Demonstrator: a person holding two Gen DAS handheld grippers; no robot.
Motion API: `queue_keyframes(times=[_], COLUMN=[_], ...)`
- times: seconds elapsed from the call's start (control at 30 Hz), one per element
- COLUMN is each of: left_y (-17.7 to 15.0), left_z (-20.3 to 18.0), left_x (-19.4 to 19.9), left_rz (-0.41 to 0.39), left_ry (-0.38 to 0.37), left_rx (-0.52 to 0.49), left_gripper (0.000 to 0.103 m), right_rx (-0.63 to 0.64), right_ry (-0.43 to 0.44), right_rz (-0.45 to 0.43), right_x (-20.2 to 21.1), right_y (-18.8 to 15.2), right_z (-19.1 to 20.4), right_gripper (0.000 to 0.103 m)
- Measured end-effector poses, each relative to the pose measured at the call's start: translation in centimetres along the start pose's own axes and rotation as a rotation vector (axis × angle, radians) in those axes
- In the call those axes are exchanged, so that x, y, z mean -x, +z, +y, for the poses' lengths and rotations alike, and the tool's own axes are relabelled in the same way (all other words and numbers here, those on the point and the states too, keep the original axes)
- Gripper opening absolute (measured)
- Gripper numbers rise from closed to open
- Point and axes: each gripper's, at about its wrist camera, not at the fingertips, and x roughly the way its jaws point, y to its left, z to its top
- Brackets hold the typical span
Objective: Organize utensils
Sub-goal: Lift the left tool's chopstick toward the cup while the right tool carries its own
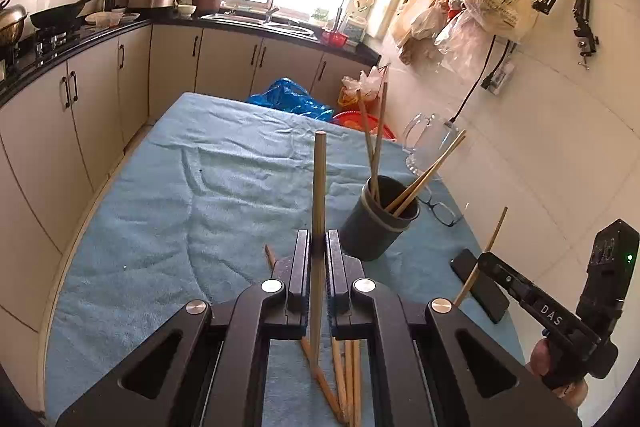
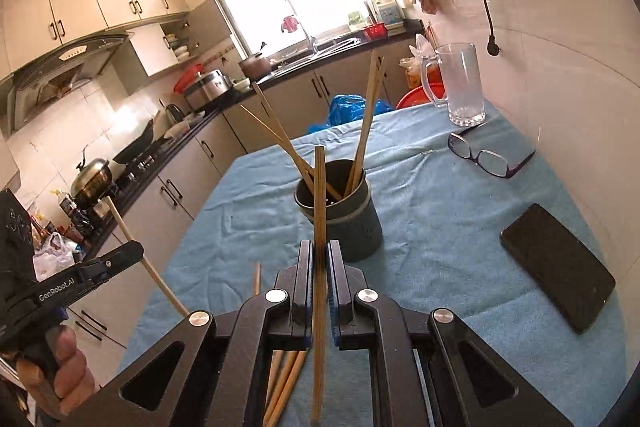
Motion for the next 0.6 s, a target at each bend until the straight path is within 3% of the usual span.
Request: queue_keyframes(times=[0.6], left_y=[0.5], left_z=[-0.6], left_x=[0.7], left_rz=[-0.009], left_ry=[-0.013], left_rx=[0.007], left_gripper=[0.006], right_rx=[-0.025], right_ry=[0.002], right_rz=[-0.047], right_x=[1.9], right_y=[0.8], right_z=[-0.6], right_gripper=[0.007])
